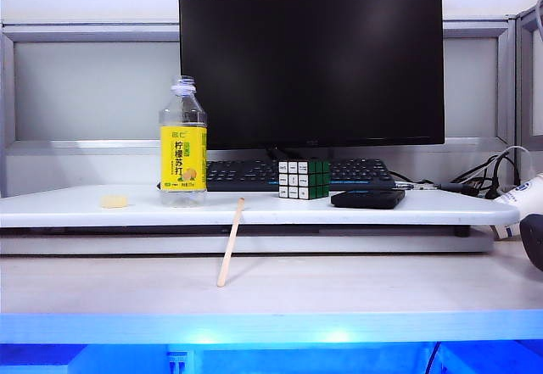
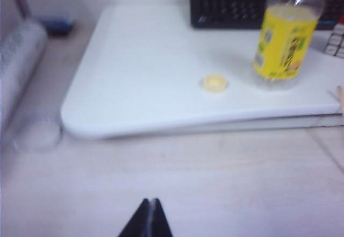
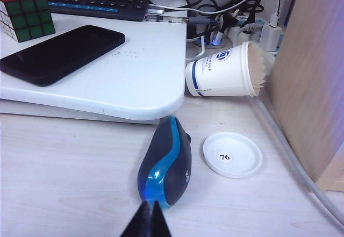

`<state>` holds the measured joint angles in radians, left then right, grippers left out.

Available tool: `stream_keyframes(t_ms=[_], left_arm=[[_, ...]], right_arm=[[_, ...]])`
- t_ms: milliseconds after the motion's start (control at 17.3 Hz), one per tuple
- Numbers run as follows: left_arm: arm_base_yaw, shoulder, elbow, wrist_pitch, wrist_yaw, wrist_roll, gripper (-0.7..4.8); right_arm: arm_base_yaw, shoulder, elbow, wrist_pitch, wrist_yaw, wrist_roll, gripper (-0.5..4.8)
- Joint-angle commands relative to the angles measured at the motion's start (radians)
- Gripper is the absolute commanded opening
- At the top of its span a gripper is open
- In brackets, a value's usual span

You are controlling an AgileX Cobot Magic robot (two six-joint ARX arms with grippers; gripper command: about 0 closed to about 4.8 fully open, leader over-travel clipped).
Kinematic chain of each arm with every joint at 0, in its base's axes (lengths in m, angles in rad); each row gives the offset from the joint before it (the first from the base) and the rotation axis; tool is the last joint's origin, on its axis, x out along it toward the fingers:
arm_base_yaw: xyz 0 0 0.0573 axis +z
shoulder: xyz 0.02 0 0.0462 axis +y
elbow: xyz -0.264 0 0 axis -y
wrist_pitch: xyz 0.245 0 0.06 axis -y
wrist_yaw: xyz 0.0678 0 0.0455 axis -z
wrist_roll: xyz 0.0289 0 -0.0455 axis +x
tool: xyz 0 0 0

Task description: Grab a stick from the table and stick it in a plastic bottle.

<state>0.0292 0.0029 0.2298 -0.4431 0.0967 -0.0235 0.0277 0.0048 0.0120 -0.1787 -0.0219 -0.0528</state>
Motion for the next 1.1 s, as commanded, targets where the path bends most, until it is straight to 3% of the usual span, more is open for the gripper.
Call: stream_keyframes(t_ms=[58, 347, 1098], left_arm=[[0.000, 0.000, -0.037, 0.027, -0.004, -0.108, -0.06], [0.000, 0.000, -0.130, 0.040, -0.003, -0.176, -0.06], [0.000, 0.000, -0.145, 0.044, -0.003, -0.169, -0.06]], right_arm=[[0.000, 0.000, -0.002, -0.012, 0.000, 0.005, -0.05], [0.000, 0.000, -0.002, -0.012, 0.000, 0.005, -0.05], [0.000, 0.000, -0.002, -0.012, 0.000, 0.005, -0.05]])
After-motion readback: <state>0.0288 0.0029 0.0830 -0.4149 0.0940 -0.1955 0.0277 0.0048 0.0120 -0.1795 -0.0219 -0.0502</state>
